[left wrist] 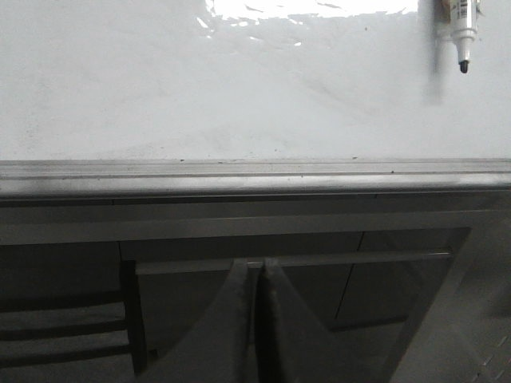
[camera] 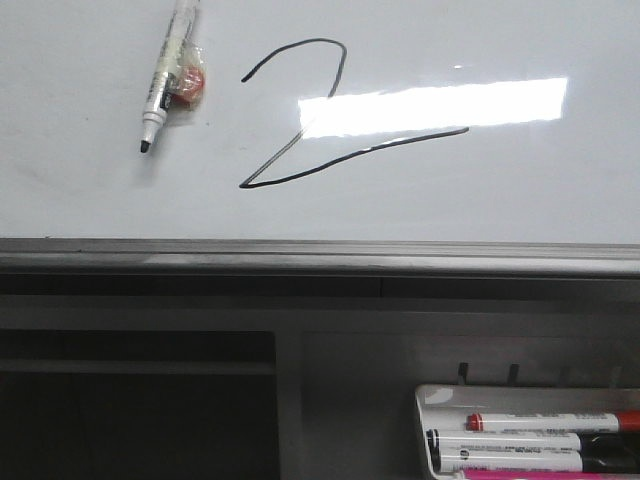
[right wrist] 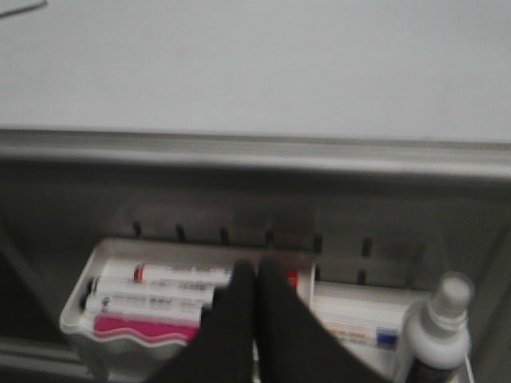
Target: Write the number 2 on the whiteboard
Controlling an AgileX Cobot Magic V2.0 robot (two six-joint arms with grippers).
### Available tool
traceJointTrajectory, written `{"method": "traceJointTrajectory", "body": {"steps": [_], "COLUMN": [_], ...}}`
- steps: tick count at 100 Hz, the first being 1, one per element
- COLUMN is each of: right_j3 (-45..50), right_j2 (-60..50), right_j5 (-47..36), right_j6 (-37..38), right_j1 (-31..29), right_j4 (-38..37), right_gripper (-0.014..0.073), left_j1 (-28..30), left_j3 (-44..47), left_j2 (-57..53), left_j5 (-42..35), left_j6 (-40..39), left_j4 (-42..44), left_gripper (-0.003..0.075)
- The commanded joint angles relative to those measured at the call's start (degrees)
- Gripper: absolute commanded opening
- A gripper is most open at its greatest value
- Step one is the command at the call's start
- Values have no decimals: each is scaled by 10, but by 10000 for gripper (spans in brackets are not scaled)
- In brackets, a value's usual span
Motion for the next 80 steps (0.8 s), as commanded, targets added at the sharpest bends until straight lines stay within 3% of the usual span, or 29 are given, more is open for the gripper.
{"method": "traceJointTrajectory", "body": {"steps": [1, 37, 49, 80], "right_j3": [20, 22, 22, 22], "right_j2": [-10, -10, -10, -10], "right_j5": [-70, -46, -45, -46], "right_j6": [4, 4, 4, 4], "right_j1": [-6, -6, -6, -6], "right_j4": [-25, -58, -101, -101], "right_gripper": [-71, -71, -71, -71], "left_j1": [1, 1, 1, 1], "left_j3": [7, 7, 7, 7], "left_j2": [-14, -14, -14, -14], "left_j5": [-28, -28, -28, -28], "left_j6": [-4, -4, -4, -4], "left_j4": [-7, -7, -7, -7], "left_gripper": [-20, -20, -20, -20]}}
